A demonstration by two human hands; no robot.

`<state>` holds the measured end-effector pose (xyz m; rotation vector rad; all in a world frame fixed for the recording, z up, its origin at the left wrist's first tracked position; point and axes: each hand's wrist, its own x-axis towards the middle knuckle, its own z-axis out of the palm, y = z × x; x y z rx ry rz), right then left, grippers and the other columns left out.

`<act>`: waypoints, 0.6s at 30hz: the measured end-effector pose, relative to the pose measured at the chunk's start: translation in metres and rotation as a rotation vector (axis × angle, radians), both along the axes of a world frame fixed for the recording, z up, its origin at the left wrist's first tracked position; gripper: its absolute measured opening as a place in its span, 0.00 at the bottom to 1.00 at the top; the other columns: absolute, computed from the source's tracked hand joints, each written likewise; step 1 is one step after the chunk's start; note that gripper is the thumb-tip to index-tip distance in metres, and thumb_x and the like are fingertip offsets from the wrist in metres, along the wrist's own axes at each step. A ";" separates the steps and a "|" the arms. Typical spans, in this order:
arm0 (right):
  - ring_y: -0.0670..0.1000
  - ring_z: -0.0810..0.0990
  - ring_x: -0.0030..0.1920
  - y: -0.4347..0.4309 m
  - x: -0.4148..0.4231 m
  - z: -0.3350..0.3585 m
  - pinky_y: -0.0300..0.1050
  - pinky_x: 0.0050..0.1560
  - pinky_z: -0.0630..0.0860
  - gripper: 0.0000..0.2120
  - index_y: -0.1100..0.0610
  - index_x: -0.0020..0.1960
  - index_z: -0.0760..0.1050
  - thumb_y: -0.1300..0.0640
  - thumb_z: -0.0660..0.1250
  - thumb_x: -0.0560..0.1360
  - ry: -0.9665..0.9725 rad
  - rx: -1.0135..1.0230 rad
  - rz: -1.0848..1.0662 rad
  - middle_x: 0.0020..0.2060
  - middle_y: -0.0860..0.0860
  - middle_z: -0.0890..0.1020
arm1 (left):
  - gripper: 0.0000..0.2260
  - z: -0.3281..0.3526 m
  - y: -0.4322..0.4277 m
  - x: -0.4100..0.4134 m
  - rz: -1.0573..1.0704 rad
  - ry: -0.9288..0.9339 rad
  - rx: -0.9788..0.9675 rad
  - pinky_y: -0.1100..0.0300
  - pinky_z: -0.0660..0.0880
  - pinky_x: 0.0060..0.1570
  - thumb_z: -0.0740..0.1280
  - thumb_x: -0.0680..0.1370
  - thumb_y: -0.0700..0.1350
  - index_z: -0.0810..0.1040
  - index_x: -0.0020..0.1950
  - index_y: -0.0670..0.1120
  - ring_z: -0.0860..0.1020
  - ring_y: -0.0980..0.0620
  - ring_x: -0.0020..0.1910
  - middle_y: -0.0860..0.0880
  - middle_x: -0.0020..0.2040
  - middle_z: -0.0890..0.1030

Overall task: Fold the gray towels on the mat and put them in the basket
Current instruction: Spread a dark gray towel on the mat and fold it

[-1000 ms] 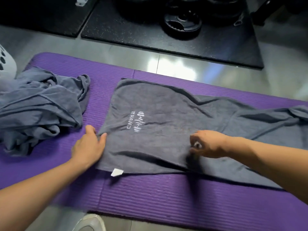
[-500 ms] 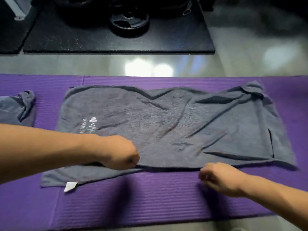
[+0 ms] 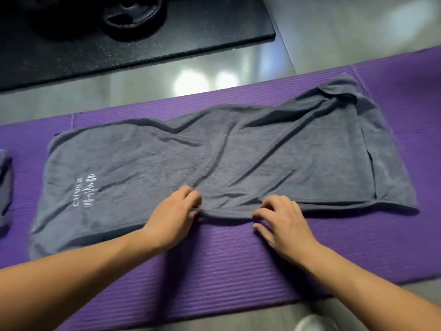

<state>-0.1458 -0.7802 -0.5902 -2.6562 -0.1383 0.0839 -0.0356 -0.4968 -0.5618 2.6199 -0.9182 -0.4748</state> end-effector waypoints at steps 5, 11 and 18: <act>0.54 0.74 0.47 -0.001 0.004 -0.006 0.47 0.46 0.67 0.09 0.47 0.46 0.81 0.50 0.78 0.69 0.010 0.039 -0.050 0.46 0.48 0.75 | 0.09 -0.006 0.005 -0.005 -0.160 -0.106 -0.003 0.50 0.77 0.42 0.62 0.76 0.44 0.81 0.50 0.50 0.77 0.43 0.46 0.46 0.52 0.76; 0.55 0.74 0.47 0.001 0.011 -0.010 0.49 0.46 0.68 0.06 0.49 0.45 0.80 0.51 0.76 0.72 -0.003 0.010 -0.073 0.45 0.48 0.73 | 0.15 -0.007 0.012 -0.020 -0.020 -0.054 0.073 0.51 0.75 0.45 0.77 0.71 0.54 0.81 0.53 0.50 0.76 0.45 0.50 0.48 0.54 0.75; 0.53 0.74 0.47 -0.001 0.014 -0.005 0.51 0.47 0.70 0.10 0.49 0.46 0.76 0.45 0.60 0.77 -0.006 0.048 -0.051 0.44 0.46 0.75 | 0.07 -0.005 0.013 -0.018 -0.007 -0.177 0.119 0.52 0.73 0.40 0.66 0.74 0.51 0.82 0.43 0.50 0.76 0.44 0.44 0.49 0.49 0.76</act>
